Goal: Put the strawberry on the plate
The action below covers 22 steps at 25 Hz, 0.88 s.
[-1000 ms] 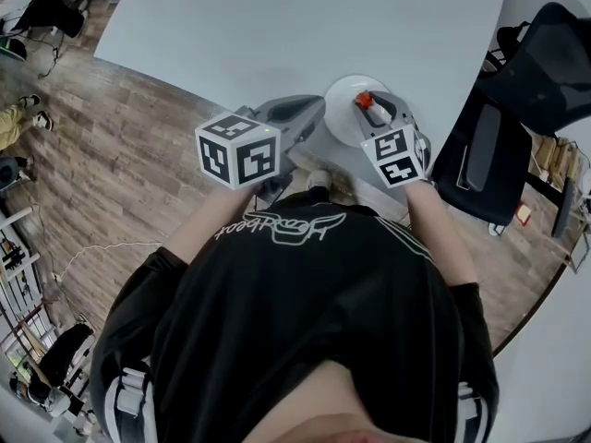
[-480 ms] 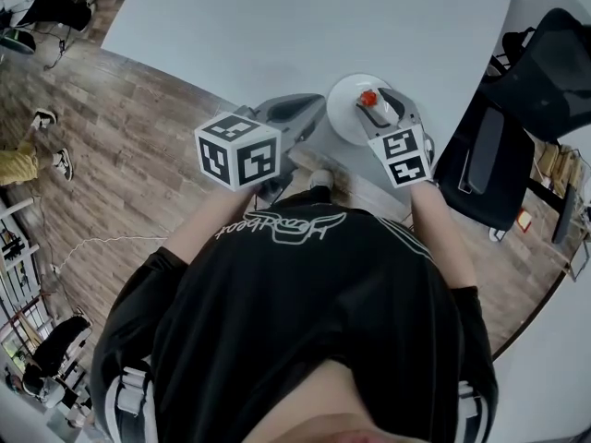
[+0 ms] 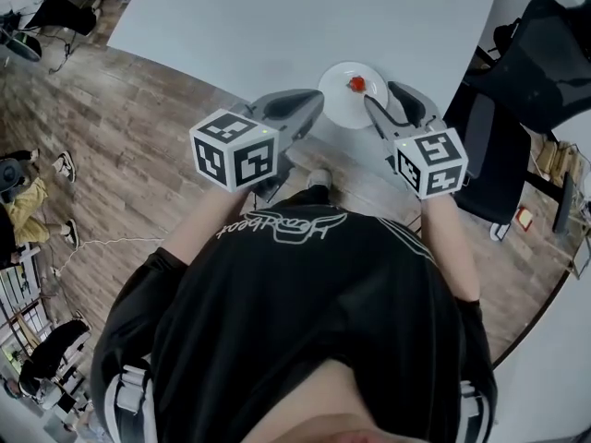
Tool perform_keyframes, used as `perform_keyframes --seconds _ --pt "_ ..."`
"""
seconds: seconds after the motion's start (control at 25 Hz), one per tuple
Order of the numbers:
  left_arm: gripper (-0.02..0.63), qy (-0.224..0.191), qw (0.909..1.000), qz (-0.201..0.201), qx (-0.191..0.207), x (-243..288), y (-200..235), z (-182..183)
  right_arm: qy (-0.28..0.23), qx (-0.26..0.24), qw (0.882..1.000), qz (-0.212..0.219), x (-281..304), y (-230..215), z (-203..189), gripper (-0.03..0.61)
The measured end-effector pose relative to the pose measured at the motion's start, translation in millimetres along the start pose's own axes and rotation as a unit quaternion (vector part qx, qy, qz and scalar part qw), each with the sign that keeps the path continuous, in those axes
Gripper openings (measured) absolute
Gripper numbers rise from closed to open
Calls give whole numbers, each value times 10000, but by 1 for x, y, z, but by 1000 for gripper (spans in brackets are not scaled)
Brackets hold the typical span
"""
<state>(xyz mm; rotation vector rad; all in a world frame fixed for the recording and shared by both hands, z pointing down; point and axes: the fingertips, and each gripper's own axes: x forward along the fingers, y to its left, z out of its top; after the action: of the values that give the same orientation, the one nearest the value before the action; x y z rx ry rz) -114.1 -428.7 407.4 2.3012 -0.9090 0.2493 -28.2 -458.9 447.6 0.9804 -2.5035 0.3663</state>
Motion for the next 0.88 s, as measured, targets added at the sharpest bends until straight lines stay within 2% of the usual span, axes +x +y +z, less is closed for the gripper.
perform_keyframes --seconds 0.12,0.2,0.4,0.64,0.88 --pt "6 -46 9999 -48 140 -8 -26 -1 -424 -26 9990 114 -39 15 20 185" --pt "8 -106 9996 -110 236 -16 -50 -2 -713 -101 9973 107 -69 26 29 106" --pt "8 -411 9982 -289 337 -40 -116 -7 -1197 -195 9919 366 -145 58 39 26" --pt "8 -589 9951 -500 618 -68 -196 -31 -1406 -267 9868 757 -228 111 32 9" --pt "8 -742 9916 -641 849 -86 -268 -72 -1546 -321 9851 686 -293 142 4 9"
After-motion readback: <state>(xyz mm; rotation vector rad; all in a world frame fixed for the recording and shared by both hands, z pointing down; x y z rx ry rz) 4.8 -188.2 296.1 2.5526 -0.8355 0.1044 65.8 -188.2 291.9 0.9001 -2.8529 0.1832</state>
